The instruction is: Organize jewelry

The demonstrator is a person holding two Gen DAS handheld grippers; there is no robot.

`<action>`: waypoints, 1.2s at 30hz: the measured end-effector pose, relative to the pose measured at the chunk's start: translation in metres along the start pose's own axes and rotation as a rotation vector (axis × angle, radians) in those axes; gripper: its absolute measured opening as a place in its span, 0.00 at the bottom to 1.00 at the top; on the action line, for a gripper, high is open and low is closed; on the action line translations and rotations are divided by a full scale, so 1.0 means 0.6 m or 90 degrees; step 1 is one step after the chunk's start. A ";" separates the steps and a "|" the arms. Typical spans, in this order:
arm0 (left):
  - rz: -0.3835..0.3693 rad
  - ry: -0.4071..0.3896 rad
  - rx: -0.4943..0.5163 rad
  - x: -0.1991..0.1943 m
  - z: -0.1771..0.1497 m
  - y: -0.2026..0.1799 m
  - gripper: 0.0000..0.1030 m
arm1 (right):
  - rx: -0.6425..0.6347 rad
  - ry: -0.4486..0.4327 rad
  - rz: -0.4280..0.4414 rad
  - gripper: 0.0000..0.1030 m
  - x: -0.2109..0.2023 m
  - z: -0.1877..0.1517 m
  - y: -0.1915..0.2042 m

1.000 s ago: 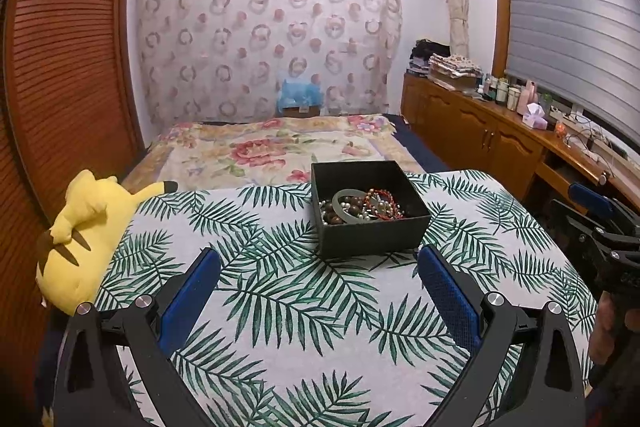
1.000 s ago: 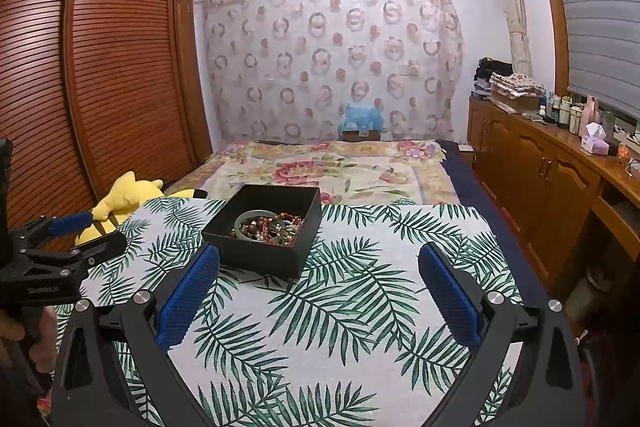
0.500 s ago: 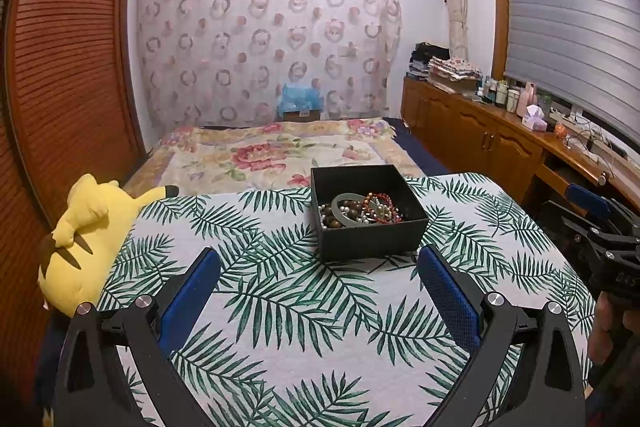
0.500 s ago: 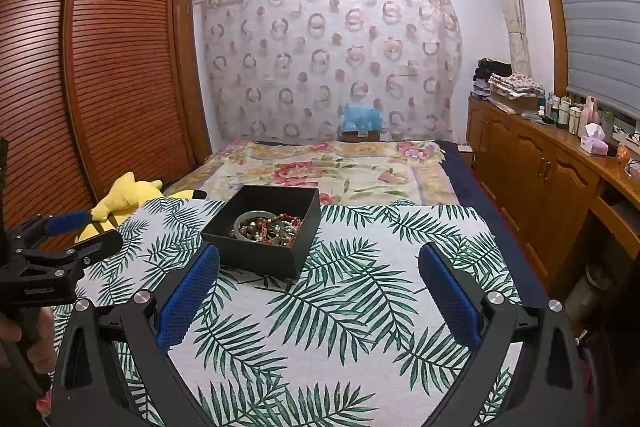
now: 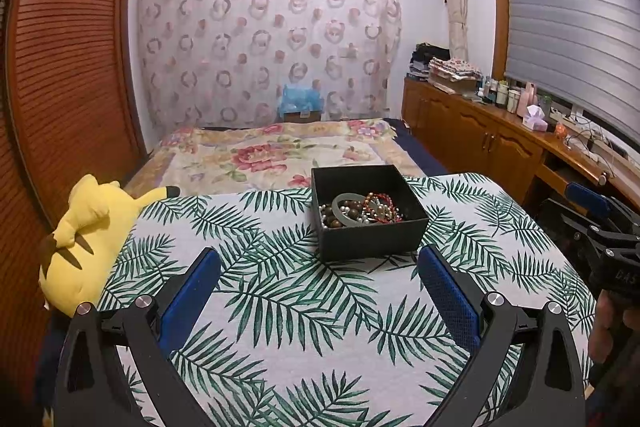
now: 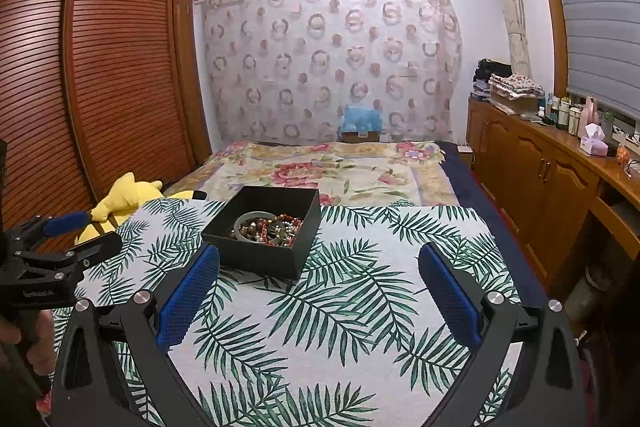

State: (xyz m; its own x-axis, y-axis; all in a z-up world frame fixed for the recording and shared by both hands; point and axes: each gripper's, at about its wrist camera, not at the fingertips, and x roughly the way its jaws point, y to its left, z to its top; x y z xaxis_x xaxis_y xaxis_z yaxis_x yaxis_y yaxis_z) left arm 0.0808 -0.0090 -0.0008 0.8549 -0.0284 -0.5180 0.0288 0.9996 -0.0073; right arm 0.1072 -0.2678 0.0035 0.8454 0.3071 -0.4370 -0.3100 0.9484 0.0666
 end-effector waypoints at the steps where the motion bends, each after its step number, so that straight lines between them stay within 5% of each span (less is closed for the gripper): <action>1: 0.000 0.000 0.000 0.000 0.000 0.000 0.93 | 0.000 0.000 -0.001 0.98 0.000 0.000 0.000; 36: 0.002 -0.005 0.002 -0.004 0.002 -0.001 0.93 | 0.002 -0.002 -0.003 0.98 -0.003 0.004 0.002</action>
State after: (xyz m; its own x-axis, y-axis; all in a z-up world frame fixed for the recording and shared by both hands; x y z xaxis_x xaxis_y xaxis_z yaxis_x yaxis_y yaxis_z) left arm 0.0796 -0.0093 0.0013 0.8587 -0.0257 -0.5118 0.0277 0.9996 -0.0037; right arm 0.1064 -0.2673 0.0063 0.8483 0.3036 -0.4339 -0.3050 0.9499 0.0684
